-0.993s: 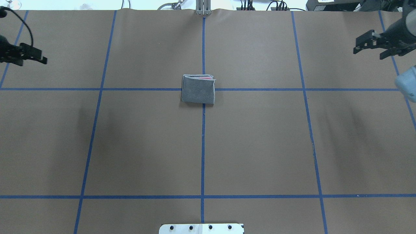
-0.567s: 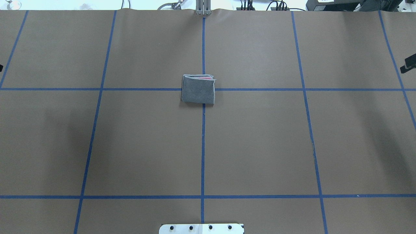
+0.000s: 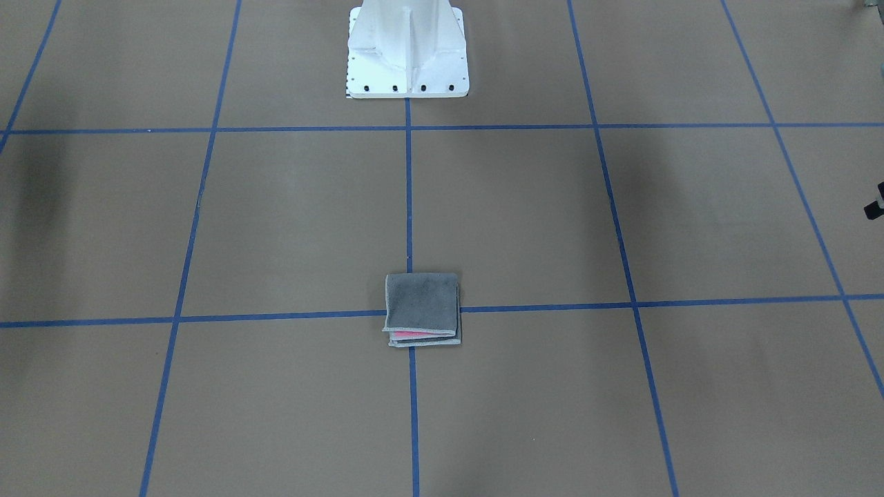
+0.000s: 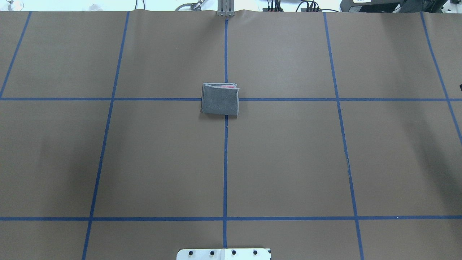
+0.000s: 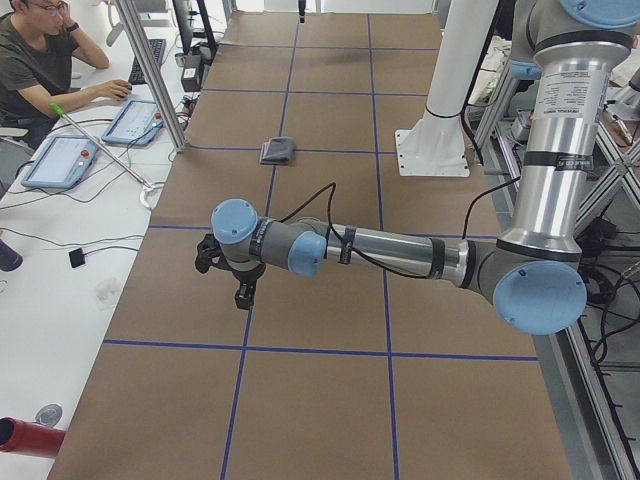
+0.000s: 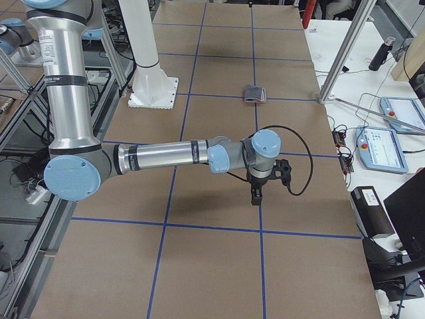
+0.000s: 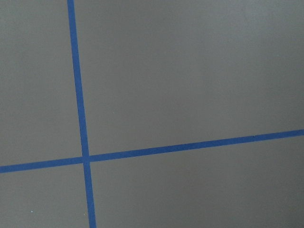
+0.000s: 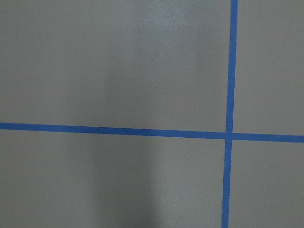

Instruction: Fold towel twice with both arms

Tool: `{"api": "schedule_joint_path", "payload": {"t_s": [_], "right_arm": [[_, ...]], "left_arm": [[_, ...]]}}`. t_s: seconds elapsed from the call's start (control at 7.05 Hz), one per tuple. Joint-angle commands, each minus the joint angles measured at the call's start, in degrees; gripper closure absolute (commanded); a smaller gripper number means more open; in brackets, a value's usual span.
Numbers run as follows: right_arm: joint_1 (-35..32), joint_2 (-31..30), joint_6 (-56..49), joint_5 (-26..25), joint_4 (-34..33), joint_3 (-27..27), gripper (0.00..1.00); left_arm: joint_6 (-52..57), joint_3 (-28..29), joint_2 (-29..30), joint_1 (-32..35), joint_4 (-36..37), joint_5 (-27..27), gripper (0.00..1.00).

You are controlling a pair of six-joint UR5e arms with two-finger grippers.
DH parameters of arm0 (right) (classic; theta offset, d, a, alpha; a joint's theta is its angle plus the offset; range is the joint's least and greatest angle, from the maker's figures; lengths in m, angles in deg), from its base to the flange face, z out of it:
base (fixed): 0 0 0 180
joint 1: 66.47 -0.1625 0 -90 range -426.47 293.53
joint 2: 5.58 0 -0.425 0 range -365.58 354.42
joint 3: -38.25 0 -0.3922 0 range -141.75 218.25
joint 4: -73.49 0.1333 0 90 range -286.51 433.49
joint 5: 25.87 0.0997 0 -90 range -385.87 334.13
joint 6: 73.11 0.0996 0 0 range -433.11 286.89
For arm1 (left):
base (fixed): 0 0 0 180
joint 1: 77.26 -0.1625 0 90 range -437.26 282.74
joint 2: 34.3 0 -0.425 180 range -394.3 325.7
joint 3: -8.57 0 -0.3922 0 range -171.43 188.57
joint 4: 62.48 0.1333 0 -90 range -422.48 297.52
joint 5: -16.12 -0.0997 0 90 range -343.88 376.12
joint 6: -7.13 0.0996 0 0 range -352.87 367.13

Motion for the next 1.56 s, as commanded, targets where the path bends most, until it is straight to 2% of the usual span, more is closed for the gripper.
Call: {"api": "schedule_joint_path", "payload": {"t_s": [0.0,0.43,0.57,0.85,1.13,1.42], "right_arm": [[0.05,-1.75,-0.29,0.5,-0.01,0.34,0.0],[-0.04,-5.44,-0.82,0.93,0.6,2.1,0.0],[-0.12,-5.18,-5.17,0.84,0.43,2.19,0.0],[-0.48,-5.35,-6.53,0.5,0.34,2.45,0.0],[-2.05,-6.23,-7.15,0.15,0.25,2.97,0.0],[-2.85,-6.06,-7.15,-3.18,-0.1,2.98,0.0]], "left_arm": [[1.02,-3.73,-5.59,0.46,0.05,0.12,0.0],[1.01,-4.46,-5.9,0.37,0.23,-0.66,0.0],[0.57,-4.45,-5.28,0.28,1.36,-3.11,0.0],[0.13,-4.81,0.06,0.28,11.78,-4.45,0.0],[0.57,-4.37,-1.22,0.28,11.57,-4.19,0.0],[0.13,-4.62,-0.88,0.28,11.74,-4.1,0.0]]}}
